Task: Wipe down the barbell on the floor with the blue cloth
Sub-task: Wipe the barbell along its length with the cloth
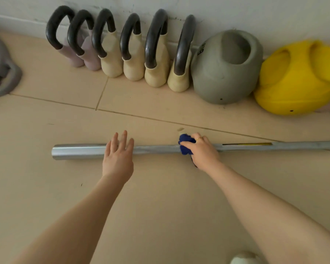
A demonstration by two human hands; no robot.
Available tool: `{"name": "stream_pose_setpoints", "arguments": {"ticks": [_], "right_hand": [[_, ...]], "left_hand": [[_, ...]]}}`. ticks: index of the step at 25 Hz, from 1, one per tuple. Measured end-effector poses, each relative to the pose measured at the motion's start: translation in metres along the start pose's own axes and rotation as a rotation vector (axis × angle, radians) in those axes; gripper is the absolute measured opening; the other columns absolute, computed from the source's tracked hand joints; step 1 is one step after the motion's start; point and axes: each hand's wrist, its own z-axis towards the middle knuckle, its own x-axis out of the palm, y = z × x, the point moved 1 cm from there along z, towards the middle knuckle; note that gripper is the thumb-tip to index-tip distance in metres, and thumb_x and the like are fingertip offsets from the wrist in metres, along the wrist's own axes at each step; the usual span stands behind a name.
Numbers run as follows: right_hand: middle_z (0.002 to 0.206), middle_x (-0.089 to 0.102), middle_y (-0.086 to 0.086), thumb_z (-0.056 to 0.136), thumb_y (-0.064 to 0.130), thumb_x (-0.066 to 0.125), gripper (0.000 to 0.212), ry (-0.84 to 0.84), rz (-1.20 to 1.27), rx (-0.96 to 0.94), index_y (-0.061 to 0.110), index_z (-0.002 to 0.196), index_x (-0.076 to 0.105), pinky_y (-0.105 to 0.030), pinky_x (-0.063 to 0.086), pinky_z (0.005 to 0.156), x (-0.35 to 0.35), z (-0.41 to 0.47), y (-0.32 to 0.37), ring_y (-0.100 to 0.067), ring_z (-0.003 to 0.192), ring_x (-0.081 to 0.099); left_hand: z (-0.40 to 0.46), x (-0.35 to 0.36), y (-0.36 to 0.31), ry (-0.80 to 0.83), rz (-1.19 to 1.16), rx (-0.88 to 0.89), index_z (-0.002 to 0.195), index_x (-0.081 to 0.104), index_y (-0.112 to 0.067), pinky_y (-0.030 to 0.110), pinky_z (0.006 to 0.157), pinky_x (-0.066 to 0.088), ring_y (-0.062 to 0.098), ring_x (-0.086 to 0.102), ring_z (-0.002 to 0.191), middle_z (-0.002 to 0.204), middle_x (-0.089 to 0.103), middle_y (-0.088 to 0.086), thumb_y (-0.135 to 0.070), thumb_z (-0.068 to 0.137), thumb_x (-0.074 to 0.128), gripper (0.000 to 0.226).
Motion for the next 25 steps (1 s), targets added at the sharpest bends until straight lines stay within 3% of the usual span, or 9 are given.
{"name": "stream_pose_setpoints", "arguments": {"ticks": [4,5,8,10,12,15,19,23,25], "right_hand": [[0.134,0.04,-0.012,0.09,0.015,0.049,0.035,-0.05,-0.237,0.35,0.018,0.125,0.049,-0.038,0.038,0.094,-0.022,-0.021,-0.084,-0.032,0.116,0.04],[0.131,0.042,-0.012,0.09,0.016,0.05,0.034,-0.037,-0.161,0.386,0.016,0.124,0.051,-0.036,0.038,0.091,-0.028,-0.023,-0.098,-0.032,0.114,0.042],[0.127,0.05,-0.012,0.092,0.01,0.046,0.034,-0.039,0.414,0.28,0.016,0.124,0.054,-0.035,0.039,0.093,-0.044,-0.029,-0.126,-0.032,0.114,0.049],[0.12,0.056,-0.007,0.091,0.009,0.05,0.031,-0.204,0.749,0.339,0.015,0.122,0.049,-0.035,0.041,0.091,-0.049,-0.045,-0.141,-0.028,0.111,0.053],[0.108,0.058,-0.003,0.088,0.013,0.056,0.027,-0.428,0.867,0.47,0.013,0.113,0.046,-0.034,0.042,0.084,-0.051,-0.06,-0.167,-0.027,0.101,0.057],[0.108,0.062,-0.007,0.085,0.018,0.063,0.026,-0.572,0.859,0.58,0.011,0.106,0.05,-0.034,0.045,0.083,-0.066,-0.074,-0.22,-0.027,0.099,0.058],[0.119,0.059,-0.012,0.081,0.021,0.068,0.036,-0.564,0.749,0.602,0.009,0.111,0.054,-0.035,0.043,0.089,-0.093,-0.079,-0.268,-0.028,0.108,0.056],[0.131,0.052,-0.014,0.086,0.018,0.059,0.038,-0.207,0.41,0.429,0.013,0.123,0.054,-0.038,0.038,0.093,-0.068,-0.063,-0.265,-0.036,0.114,0.051],[0.143,0.039,-0.012,0.088,0.015,0.052,0.042,-0.142,0.188,0.396,0.022,0.129,0.05,-0.039,0.035,0.094,-0.048,-0.061,-0.243,-0.038,0.113,0.047]], "left_hand": [[-0.016,-0.011,-0.044,0.011,-0.013,0.059,0.145,0.024,-0.015,0.041,0.119,0.002,0.029,-0.007,0.145,0.159,-0.002,0.005,-0.009,0.092,0.043,0.057],[-0.019,-0.013,-0.057,0.012,-0.015,0.057,0.145,0.024,-0.015,0.041,0.119,0.002,0.029,-0.007,0.145,0.159,-0.002,0.004,-0.01,0.092,0.042,0.056],[-0.022,-0.018,-0.105,0.027,-0.027,0.069,0.145,0.022,-0.016,0.04,0.118,0.002,0.028,-0.009,0.145,0.159,-0.002,0.003,-0.012,0.093,0.04,0.055],[-0.02,-0.018,-0.143,0.041,-0.07,0.089,0.145,0.021,-0.016,0.04,0.119,0.002,0.027,-0.009,0.145,0.159,-0.001,0.002,-0.013,0.094,0.041,0.055],[-0.015,-0.013,-0.183,0.06,-0.105,0.121,0.145,0.02,-0.017,0.039,0.119,0.002,0.026,-0.008,0.145,0.159,0.0,0.001,-0.015,0.094,0.041,0.055],[-0.009,-0.008,-0.237,0.107,-0.123,0.18,0.145,0.021,-0.017,0.038,0.119,0.004,0.024,-0.005,0.146,0.159,0.003,0.001,-0.015,0.095,0.042,0.055],[0.006,-0.015,-0.286,0.13,-0.134,0.253,0.143,0.027,-0.019,0.036,0.117,0.01,0.023,0.002,0.145,0.157,0.012,0.001,-0.012,0.094,0.042,0.052],[0.03,-0.012,-0.315,0.156,-0.109,0.369,0.14,0.031,-0.019,0.036,0.11,0.024,0.024,0.022,0.139,0.151,0.028,0.003,-0.007,0.093,0.04,0.05],[0.039,-0.004,-0.326,0.16,-0.035,0.482,0.137,0.035,-0.018,0.034,0.105,0.029,0.025,0.032,0.131,0.142,0.038,0.003,-0.007,0.092,0.042,0.047]]}}
